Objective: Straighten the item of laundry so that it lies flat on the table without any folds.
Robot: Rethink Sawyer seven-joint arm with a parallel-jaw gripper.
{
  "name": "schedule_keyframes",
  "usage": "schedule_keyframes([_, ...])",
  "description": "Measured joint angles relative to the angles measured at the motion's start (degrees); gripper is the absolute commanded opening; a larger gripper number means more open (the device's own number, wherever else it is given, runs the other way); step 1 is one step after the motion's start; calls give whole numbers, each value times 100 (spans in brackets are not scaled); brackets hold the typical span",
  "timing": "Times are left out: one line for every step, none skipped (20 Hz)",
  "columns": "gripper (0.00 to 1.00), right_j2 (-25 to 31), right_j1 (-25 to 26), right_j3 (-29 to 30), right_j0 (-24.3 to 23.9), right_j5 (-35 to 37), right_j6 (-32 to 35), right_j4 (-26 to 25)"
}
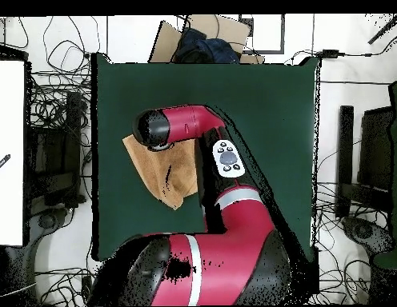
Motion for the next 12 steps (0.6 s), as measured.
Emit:
schedule_keyframes([0, -2, -1, -9, -1, 14, 0, 2])
schedule_keyframes([0, -1, -2, -14, -7, 24, 0, 8])
schedule_keyframes([0, -1, -2, -14, -9, 24, 0, 9])
schedule_keyframes([0, -2, -2, -14, -12, 24, 0, 11])
schedule_keyframes([0, 4, -2, -14, -22, 24, 0, 13])
schedule_keyframes([100, 17, -2, -14, -43, 24, 0, 14])
schedule_keyframes([100, 17, -2, -14, -45, 24, 0, 14])
schedule_keyframes([100, 18, -2, -14, -47, 24, 0, 14])
schedule_keyframes([100, 22, -2, -15, -58, 24, 0, 14])
schedule_keyframes([100, 23, -3, -14, -68, 24, 0, 13])
schedule_keyframes([100, 23, -3, -15, -73, 24, 0, 14])
schedule_keyframes([100, 23, -4, -15, -80, 24, 0, 14])
